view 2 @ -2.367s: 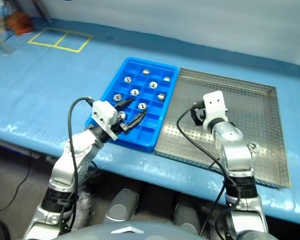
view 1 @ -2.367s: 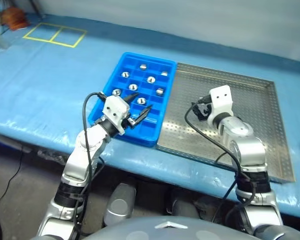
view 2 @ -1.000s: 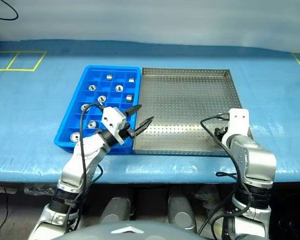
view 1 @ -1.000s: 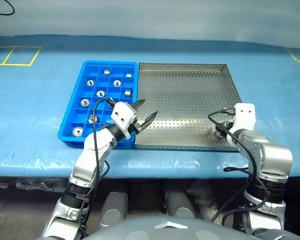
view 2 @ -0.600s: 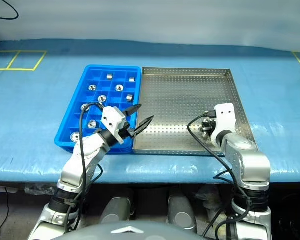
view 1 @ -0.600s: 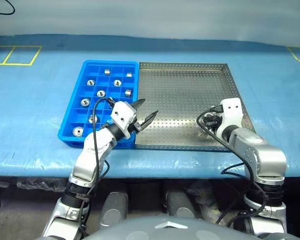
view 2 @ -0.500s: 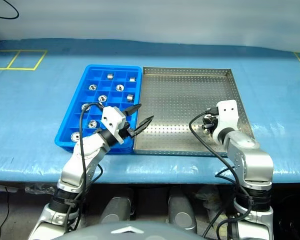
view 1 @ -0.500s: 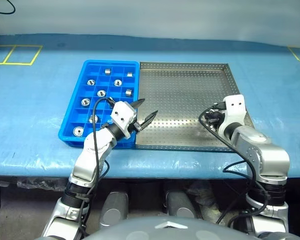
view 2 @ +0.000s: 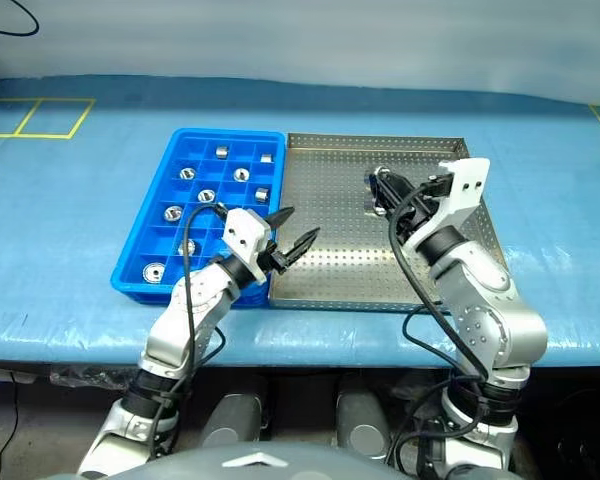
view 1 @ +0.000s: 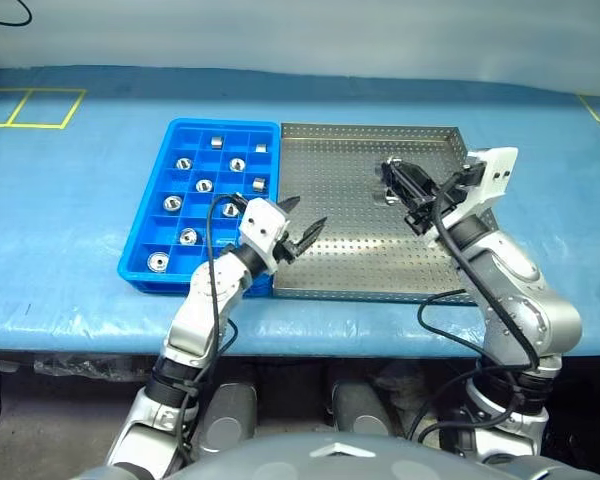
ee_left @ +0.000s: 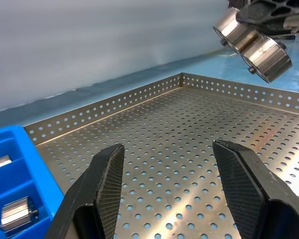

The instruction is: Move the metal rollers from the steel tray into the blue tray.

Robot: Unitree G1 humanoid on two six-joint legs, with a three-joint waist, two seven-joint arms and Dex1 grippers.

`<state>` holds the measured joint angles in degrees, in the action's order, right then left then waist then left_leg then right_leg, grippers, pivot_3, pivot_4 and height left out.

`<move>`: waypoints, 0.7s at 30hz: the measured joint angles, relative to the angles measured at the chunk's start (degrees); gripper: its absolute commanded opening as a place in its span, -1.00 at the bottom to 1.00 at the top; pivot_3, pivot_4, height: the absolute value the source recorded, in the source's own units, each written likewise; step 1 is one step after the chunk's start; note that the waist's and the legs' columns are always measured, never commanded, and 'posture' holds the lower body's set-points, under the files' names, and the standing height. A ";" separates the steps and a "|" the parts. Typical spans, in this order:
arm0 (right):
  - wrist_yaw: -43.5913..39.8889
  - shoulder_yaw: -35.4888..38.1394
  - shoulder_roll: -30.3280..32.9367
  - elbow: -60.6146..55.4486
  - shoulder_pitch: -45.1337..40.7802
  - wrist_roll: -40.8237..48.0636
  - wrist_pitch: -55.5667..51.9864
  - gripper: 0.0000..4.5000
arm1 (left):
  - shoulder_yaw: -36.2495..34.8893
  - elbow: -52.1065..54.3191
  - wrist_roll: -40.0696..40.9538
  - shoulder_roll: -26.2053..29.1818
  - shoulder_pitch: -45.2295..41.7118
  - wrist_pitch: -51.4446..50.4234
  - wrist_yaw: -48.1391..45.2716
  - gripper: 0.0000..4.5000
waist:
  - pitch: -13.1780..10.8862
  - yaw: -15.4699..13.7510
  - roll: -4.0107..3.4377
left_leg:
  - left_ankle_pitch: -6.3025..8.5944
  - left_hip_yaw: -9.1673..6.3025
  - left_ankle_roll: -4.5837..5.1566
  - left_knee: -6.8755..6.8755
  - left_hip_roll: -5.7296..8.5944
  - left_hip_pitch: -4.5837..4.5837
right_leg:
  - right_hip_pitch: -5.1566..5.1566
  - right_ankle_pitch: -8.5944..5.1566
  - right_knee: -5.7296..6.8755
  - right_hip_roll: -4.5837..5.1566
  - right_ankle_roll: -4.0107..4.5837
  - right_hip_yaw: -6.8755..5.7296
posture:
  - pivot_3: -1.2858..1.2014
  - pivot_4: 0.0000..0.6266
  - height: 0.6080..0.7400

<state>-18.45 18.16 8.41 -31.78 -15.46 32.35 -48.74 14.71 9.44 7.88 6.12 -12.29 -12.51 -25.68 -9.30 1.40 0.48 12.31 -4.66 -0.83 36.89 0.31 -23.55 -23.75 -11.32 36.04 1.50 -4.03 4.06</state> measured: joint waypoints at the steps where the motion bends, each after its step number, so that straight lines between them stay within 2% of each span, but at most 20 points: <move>1: 0.37 -0.60 -0.49 0.02 -0.02 0.12 0.55 -0.63 | 0.47 -0.01 0.38 -0.89 -0.17 -0.04 -0.50 0.63 | 0.00 -0.01 0.00 | 0.00 0.00 0.00 0.03 0.00 -0.01 | 0.00 0.00 0.00 0.00 0.00 0.00 | 0.06 -0.52 1.00; 3: 1.28 -1.73 -1.68 0.05 -0.05 0.65 1.66 -0.63 | 1.80 -0.01 1.95 -2.11 -0.66 -0.40 -2.03 0.93 | 0.00 0.01 0.00 | 0.00 0.00 0.00 0.06 0.00 0.00 | 0.01 0.00 0.01 0.00 0.00 0.00 | 0.06 -0.52 1.00; 4: 1.47 -2.27 -2.10 0.07 -0.04 0.77 2.39 -0.63 | 2.35 -0.01 2.54 -2.60 -0.84 -0.65 -2.90 0.99 | 0.00 0.08 -0.02 | 0.00 0.00 0.00 0.06 0.00 0.00 | 0.00 0.00 0.01 0.00 0.00 0.00 | 0.06 -0.52 1.00; 11: 2.81 -5.86 -3.22 0.77 1.46 0.76 5.08 -0.63 | 2.99 0.00 4.40 -7.23 -0.75 -0.69 -0.84 0.99 | -0.01 0.20 -0.03 | 0.01 0.00 0.01 0.07 0.00 0.00 | 0.00 0.00 0.02 -0.01 0.00 0.01 | 0.05 -0.52 1.00; 21: 3.77 -8.02 -3.47 2.05 2.24 2.69 6.07 -0.63 | -0.19 -0.18 6.98 -8.19 -2.46 -2.17 0.08 0.99 | -0.01 0.16 -0.04 | 0.01 0.00 0.01 0.10 0.02 -0.01 | 0.01 0.00 0.02 -0.01 0.00 0.01 | 0.06 -0.52 1.00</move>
<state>-14.68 10.15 4.95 -29.74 -13.23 35.04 -42.67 14.51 9.26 14.86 -2.06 -14.75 -14.68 -25.60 -9.31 1.56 0.44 12.32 -4.66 -0.81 36.99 0.33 -23.56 -23.73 -11.32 36.06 1.49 -4.03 4.07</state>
